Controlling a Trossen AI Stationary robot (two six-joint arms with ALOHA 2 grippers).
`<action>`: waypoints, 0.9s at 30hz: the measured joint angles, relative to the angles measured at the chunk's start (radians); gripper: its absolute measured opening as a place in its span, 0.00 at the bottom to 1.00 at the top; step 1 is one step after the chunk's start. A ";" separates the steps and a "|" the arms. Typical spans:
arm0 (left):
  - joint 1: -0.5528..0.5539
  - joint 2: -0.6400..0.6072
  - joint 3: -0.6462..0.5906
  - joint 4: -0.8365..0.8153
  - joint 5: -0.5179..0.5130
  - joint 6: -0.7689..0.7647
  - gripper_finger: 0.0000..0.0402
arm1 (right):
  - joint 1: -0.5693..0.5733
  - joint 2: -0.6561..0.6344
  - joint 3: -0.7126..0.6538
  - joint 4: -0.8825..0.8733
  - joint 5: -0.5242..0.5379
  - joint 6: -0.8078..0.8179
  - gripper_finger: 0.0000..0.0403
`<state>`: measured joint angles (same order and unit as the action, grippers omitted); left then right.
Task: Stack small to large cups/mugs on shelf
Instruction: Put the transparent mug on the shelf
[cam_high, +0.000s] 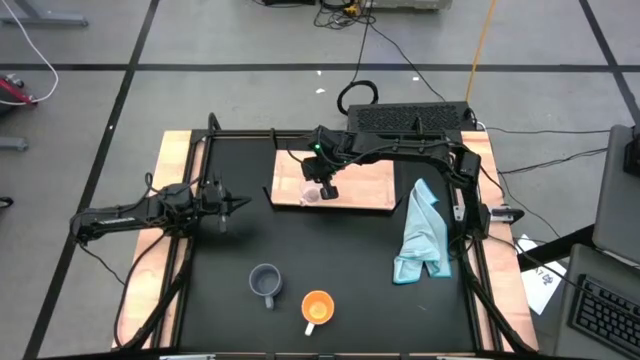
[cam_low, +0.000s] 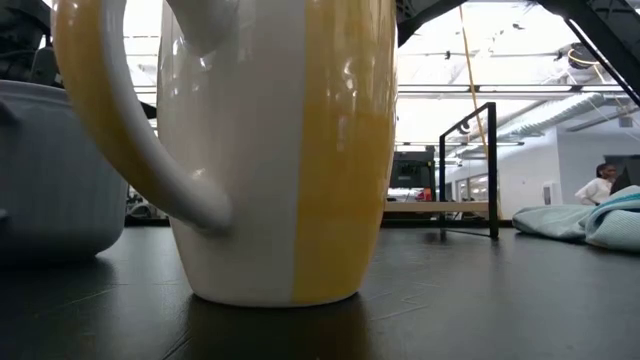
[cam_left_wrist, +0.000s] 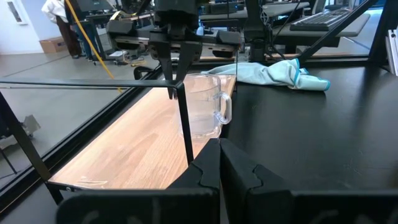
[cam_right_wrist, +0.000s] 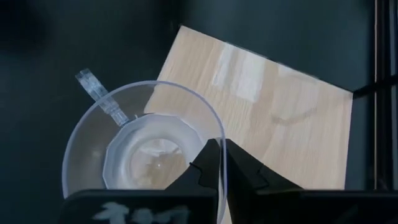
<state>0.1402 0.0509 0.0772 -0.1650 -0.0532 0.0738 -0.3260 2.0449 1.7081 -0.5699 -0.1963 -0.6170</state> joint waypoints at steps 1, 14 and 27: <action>0.000 0.000 0.000 0.000 0.000 0.000 0.01 | 0.000 0.000 0.000 0.000 0.000 -0.018 0.00; 0.000 0.000 0.000 -0.006 0.000 0.000 0.01 | -0.002 0.002 -0.001 -0.002 -0.001 -0.167 0.00; 0.000 0.000 0.000 -0.005 0.000 -0.004 0.01 | -0.029 0.003 -0.002 0.004 -0.003 -0.334 0.00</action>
<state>0.1398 0.0512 0.0772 -0.1703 -0.0536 0.0699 -0.3552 2.0476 1.7061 -0.5659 -0.1994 -0.9515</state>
